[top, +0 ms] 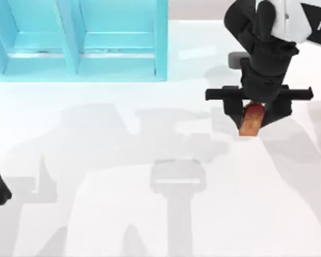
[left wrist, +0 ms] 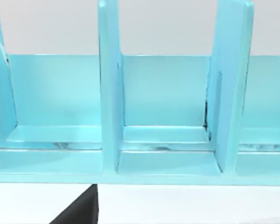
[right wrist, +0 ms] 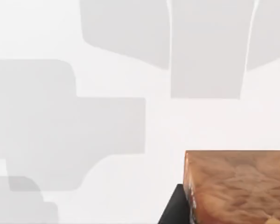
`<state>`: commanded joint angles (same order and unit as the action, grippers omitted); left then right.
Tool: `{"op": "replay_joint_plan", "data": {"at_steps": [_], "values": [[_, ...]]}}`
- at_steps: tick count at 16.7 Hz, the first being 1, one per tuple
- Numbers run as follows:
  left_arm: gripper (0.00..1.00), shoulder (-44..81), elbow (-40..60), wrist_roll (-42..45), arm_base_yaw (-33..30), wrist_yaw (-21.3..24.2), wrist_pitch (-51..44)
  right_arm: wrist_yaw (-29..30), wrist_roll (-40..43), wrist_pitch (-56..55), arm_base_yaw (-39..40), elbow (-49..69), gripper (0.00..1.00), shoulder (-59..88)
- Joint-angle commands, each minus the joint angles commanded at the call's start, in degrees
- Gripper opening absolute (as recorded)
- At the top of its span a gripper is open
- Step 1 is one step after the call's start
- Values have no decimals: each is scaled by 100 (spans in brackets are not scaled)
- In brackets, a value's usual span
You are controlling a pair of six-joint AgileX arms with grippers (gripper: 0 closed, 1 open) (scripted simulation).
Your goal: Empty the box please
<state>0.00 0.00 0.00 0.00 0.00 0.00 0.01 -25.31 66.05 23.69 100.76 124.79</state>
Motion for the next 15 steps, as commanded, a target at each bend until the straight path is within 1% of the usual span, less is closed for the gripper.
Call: {"op": "replay_joint_plan", "data": {"at_steps": [8,13,15], "values": [[100,0,0,0,0,0,0,18,-3,-813,19,-519,0,231],[100,0,0,0,0,0,0,21,-6,-894,25,-592,0,284],[100,0,0,0,0,0,0,21,-6,-894,25,-592,15,284]]}}
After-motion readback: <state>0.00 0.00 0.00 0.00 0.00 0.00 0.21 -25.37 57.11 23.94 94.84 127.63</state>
